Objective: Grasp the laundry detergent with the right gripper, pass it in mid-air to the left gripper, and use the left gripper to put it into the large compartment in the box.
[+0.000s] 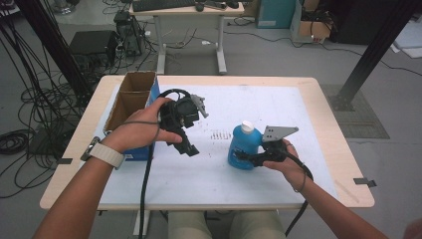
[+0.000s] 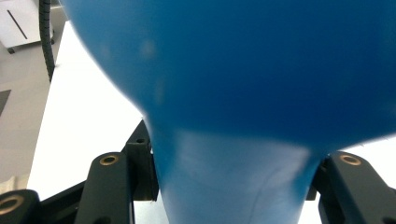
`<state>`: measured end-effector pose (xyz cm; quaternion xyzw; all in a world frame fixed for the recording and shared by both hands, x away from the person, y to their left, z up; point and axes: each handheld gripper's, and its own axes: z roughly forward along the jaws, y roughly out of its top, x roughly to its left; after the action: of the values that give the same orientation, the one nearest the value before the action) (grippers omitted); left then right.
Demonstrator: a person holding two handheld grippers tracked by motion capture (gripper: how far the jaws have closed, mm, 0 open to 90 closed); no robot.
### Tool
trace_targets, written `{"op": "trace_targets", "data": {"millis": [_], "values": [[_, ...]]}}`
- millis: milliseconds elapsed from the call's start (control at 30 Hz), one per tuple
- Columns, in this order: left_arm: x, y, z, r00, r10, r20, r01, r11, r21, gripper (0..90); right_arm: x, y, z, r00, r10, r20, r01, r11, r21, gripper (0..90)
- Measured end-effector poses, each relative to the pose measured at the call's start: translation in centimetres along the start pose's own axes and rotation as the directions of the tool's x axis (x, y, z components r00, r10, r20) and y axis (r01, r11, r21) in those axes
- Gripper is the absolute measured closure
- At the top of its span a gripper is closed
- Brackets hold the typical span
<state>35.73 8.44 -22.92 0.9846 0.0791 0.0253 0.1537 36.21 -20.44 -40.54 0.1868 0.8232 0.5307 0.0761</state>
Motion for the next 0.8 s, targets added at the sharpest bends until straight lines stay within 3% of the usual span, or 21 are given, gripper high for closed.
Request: {"op": "trace_targets", "data": {"millis": [800], "values": [[0.11,0.07,0.05,1.0,0.001,-0.003,-0.001,1.0,-0.003,10.3,-0.03,-0.03,0.02,1.0,0.006,-0.002,-0.006,1.0,-0.001,42.1]]}}
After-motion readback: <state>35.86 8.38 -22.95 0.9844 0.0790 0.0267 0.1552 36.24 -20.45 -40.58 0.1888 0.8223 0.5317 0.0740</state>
